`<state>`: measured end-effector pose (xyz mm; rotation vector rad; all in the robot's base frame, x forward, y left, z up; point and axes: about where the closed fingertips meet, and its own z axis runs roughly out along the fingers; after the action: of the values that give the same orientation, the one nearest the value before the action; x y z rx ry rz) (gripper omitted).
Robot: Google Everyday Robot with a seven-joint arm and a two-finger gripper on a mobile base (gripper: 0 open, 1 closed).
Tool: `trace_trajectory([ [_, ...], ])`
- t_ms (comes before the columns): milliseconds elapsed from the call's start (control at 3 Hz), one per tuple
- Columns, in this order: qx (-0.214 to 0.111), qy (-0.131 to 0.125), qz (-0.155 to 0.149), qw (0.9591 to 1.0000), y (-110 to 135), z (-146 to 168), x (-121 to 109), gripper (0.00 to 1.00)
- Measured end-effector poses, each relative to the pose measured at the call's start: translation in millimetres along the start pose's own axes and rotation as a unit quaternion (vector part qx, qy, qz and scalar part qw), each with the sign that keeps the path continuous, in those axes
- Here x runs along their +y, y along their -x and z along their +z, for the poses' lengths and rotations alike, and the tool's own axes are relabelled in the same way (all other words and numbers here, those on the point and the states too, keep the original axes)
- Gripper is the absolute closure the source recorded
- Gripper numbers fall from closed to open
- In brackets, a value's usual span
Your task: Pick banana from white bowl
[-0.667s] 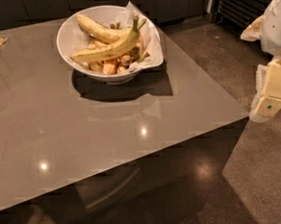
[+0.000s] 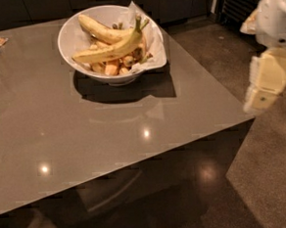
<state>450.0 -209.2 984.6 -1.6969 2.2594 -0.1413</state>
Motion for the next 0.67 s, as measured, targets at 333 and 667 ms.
trace_trajectory([
  [333, 0.016, 0.000, 0.016, 0.9998, 26, 2, -31, 0.00],
  [667, 0.032, 0.001, 0.001, 0.9995, 63, 12, -64, 0.00],
])
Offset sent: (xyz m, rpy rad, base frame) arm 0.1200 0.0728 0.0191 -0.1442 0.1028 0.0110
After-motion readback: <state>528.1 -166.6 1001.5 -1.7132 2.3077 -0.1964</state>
